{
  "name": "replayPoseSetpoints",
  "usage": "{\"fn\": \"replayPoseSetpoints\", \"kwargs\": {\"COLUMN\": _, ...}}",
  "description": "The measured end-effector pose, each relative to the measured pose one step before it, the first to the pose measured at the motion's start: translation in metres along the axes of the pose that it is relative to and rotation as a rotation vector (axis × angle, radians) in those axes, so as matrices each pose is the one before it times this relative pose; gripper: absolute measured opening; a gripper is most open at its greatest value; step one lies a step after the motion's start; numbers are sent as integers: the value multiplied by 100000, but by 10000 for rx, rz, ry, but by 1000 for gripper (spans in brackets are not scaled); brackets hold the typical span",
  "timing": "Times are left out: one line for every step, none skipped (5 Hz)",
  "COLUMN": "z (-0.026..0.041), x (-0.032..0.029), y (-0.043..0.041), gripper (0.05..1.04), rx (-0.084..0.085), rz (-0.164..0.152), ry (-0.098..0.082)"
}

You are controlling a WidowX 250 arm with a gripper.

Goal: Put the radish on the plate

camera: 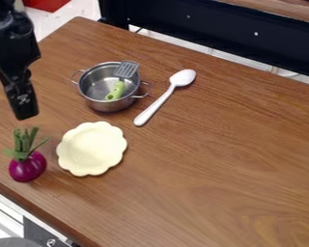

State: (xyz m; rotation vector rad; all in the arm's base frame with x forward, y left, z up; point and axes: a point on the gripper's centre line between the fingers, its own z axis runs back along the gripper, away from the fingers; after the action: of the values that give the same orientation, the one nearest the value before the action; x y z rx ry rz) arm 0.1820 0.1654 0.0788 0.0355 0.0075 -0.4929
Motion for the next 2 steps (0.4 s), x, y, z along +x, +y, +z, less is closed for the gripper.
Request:
{"fn": "replayPoseSetpoints", "kwargs": {"z": -1246, "x": -1419, "y": -1174, "gripper": 997, "rx": -423, "rz": -495, "ry": -29}}
{"fn": "replayPoseSetpoints", "kwargs": {"z": -85, "x": -311, "y": -813, "gripper": 997, "rx": -126, "rz": -61, "ry": 5}}
